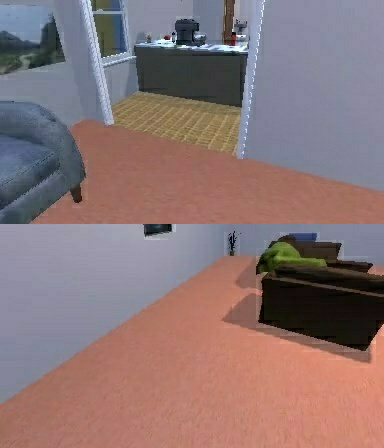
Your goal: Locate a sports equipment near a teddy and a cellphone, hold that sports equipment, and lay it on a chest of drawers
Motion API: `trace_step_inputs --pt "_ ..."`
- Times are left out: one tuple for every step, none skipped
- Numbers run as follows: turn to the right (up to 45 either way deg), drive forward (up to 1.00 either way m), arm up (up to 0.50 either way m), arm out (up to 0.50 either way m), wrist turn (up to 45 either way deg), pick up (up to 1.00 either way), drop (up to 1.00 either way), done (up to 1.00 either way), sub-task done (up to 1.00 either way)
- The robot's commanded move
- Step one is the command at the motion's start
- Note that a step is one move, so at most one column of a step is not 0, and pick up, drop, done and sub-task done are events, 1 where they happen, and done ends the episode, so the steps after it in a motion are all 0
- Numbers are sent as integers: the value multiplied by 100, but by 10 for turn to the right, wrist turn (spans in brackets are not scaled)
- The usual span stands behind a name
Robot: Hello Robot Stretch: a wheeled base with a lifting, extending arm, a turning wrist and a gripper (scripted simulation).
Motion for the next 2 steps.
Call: trace_step_inputs --pt "0 100 0 0 0 0 0 0 0" --pt "0 45 0 0 0 0 0 0 0"
